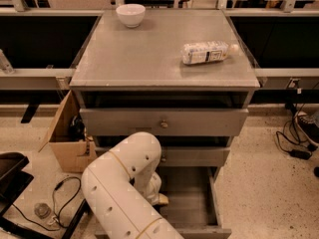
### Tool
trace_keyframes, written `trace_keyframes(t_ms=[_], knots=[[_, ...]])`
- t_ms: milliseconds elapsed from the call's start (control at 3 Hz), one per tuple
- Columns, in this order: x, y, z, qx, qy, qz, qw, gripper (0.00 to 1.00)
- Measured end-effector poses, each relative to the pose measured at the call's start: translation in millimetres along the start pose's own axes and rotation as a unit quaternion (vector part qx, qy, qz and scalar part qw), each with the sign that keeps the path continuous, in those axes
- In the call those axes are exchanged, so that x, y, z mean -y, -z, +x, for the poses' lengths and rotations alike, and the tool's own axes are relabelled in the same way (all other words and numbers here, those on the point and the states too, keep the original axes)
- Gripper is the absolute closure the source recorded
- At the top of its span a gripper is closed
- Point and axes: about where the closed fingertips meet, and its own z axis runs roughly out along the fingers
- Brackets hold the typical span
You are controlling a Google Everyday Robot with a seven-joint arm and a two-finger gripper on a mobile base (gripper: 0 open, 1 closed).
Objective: Pick rxbar chocolate from bottom drawer and place on counter
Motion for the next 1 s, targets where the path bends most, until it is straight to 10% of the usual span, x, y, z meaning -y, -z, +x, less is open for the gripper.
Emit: trace_keyframes(t_ms=[333,1000], knots=[[0.0,0.5,0.0,0.000,0.000,0.000,1.0000,0.97],[0.8,18.2,-1.0,0.000,0.000,0.000,1.0000,1.00]])
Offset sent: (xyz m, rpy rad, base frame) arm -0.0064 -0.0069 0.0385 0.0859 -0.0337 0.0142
